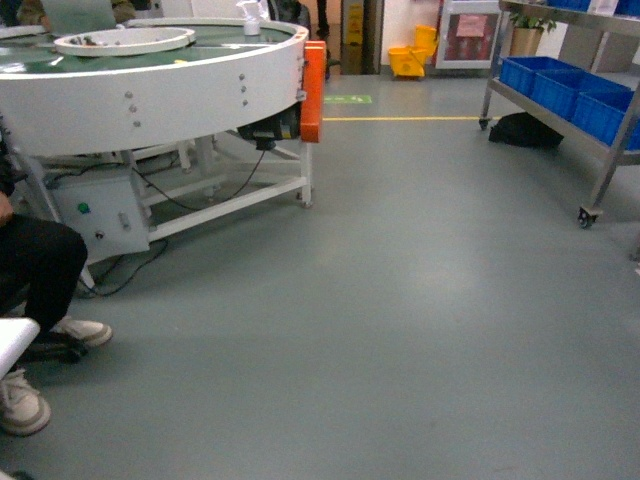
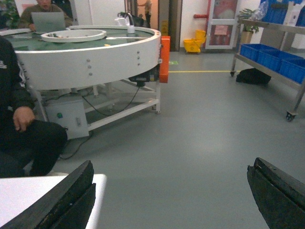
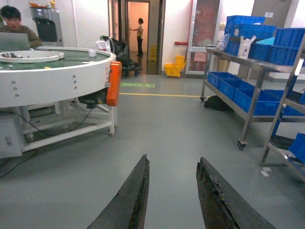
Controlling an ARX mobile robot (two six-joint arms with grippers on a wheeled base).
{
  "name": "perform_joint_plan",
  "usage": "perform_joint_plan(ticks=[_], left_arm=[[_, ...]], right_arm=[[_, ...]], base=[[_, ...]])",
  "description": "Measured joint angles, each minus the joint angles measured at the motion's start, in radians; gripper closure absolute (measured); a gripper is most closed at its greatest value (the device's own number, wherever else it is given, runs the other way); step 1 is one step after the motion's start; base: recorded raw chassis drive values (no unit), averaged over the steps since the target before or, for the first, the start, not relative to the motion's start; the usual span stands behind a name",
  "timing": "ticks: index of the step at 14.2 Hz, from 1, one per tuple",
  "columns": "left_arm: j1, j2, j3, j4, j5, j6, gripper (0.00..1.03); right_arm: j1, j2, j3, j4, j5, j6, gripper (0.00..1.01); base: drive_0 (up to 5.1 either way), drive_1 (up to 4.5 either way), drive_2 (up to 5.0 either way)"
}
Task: Pick red block from blue box to shelf
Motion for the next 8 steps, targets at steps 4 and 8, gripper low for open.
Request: perform_joint_plan(ticks=[4, 8], left_arm=[[-0.001, 0.000, 0.000, 0.004, 0.000, 0.000, 0.05], [-0.001, 0.000, 0.000, 0.003, 0.000, 0.000, 0.05]], right_arm=[[0.000, 0.000, 0.000, 0.001, 0.000, 0.000, 0.75], [0.000, 0.006, 0.000, -0.001, 0.000, 0.000, 0.75]], base=[[-1.2, 3.11, -5.4], [-1.0, 3.29, -5.3]])
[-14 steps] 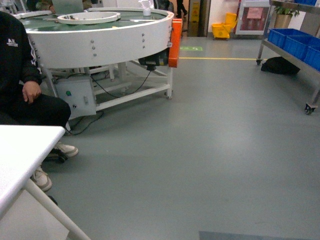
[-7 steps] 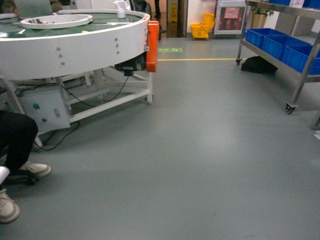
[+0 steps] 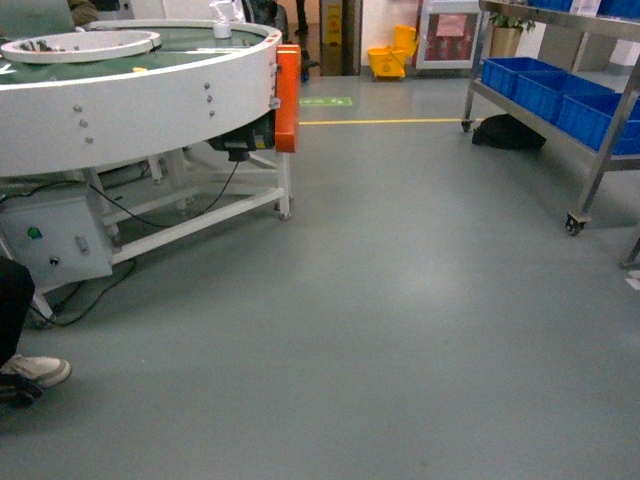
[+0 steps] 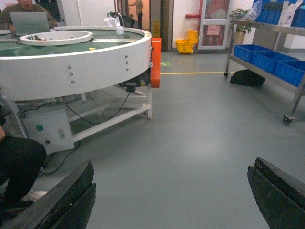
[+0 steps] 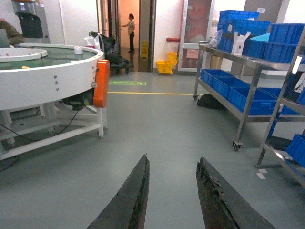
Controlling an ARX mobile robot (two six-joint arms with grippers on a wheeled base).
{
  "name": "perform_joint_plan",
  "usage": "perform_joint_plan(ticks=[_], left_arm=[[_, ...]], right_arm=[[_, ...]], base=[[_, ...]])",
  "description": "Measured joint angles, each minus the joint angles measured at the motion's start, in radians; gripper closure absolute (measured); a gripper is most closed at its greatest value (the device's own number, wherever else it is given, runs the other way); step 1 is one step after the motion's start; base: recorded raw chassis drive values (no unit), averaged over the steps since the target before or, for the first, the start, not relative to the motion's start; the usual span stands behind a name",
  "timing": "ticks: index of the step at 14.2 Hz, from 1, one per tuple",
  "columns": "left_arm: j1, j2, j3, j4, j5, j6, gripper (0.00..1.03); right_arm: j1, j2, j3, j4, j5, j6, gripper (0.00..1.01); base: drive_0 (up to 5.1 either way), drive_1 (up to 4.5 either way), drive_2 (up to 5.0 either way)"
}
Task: Pick red block from blue box to shelf
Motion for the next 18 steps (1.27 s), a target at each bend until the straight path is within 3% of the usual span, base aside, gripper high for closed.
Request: perform_joint_plan(ticks=[2, 16, 18], left_arm=[[0.000, 0.000, 0.000, 0.001, 0.000, 0.000, 0.05], [-0.001, 0.000, 0.000, 0.000, 0.000, 0.000, 0.05], [-0.001, 0.000, 0.000, 0.001, 0.001, 0.000, 0.05]], right_arm=[[0.000, 0.000, 0.000, 0.001, 0.000, 0.000, 0.75], [0.000, -0.006, 0.000, 0.001, 0.004, 0.000, 0.75], [0.000, -0.007, 0.000, 0.002, 0.004, 0.000, 0.75]], base=[[-1.0, 3.29, -5.3], [-0.3, -0.30, -0.3], [0.0, 4.35, -4.3]])
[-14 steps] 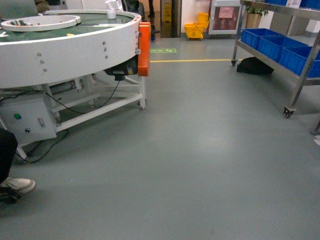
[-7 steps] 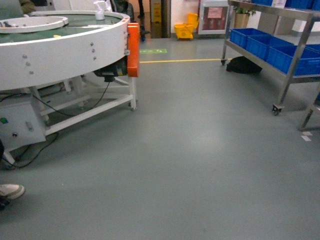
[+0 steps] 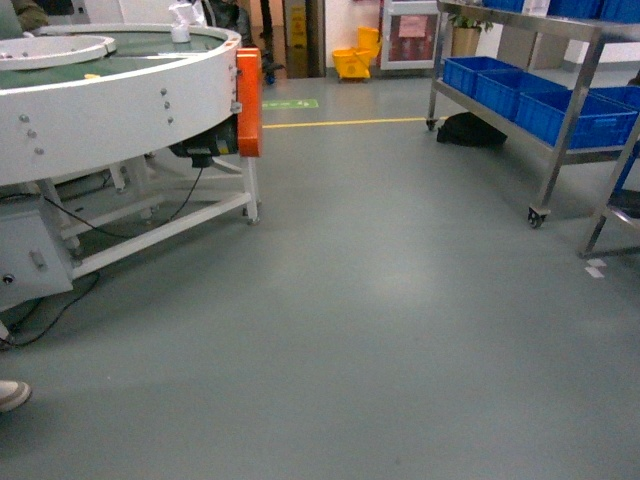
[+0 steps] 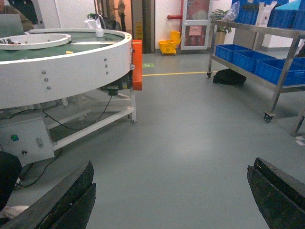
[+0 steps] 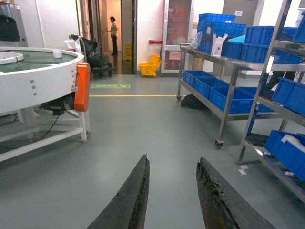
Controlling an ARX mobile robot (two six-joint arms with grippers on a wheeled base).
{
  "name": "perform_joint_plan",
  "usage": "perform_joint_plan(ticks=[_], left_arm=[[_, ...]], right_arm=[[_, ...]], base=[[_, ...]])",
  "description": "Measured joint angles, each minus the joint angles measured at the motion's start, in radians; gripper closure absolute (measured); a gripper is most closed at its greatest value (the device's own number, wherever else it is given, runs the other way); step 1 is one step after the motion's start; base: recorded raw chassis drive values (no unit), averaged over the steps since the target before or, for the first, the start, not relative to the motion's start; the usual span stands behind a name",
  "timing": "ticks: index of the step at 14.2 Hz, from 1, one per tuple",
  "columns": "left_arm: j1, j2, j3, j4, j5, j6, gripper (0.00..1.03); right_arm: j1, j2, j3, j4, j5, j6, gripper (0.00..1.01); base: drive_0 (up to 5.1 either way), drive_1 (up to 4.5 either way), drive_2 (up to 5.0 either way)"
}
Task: Pick red block from blue box to shelf
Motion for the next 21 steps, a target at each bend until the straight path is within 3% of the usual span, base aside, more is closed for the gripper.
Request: perform_joint_plan(ticks=[21], left_arm=[[0.000, 0.000, 0.000, 0.002, 0.000, 0.000, 0.05]], right_arm=[[0.000, 0.000, -0.001, 0.002, -0.001, 0.000, 0.75]], base=[[0.0, 4.36, -4.3]])
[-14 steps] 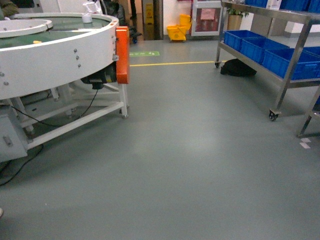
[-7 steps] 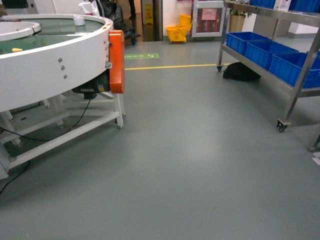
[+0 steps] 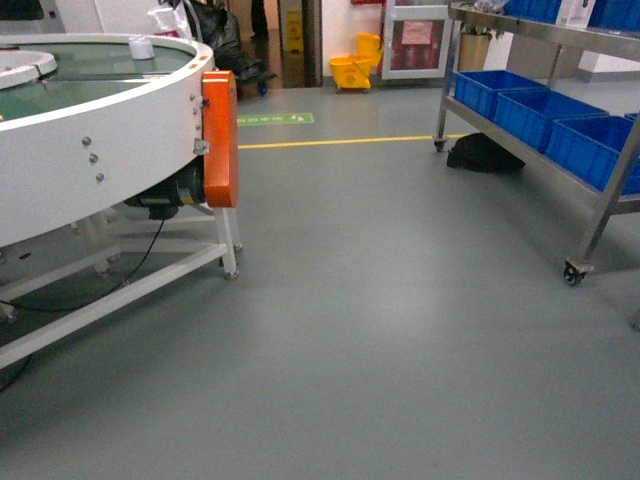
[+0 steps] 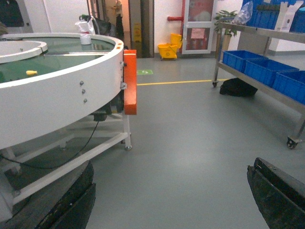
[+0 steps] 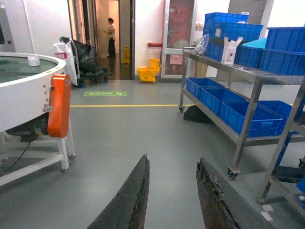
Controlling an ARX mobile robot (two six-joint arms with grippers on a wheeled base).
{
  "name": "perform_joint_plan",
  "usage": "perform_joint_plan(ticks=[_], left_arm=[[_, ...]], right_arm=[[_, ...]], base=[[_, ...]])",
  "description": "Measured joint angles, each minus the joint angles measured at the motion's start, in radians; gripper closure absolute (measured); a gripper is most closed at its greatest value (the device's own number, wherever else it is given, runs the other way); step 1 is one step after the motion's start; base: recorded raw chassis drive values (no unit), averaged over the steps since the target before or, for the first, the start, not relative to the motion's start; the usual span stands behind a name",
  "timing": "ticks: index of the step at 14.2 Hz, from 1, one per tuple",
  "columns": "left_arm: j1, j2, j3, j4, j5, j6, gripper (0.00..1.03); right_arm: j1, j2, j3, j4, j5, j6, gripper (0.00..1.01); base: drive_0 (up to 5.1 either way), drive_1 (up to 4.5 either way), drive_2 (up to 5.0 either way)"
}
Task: Pick red block from blue box to shelf
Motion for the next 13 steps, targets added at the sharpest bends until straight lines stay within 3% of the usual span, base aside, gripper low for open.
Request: perform_joint_plan(ticks=[7, 13], left_arm=[[0.001, 0.000, 0.000, -0.001, -0.001, 0.000, 0.05], [0.002, 0.000, 0.000, -0.003, 0.000, 0.000, 0.05]], right_arm=[[0.000, 0.000, 0.000, -0.002, 0.000, 0.000, 0.75], [0.000, 0.000, 0.000, -0.002, -0.003, 0.000, 0.75]], base=[[0.0, 4.37, -4.3], [-1.6, -1.59, -1.6]])
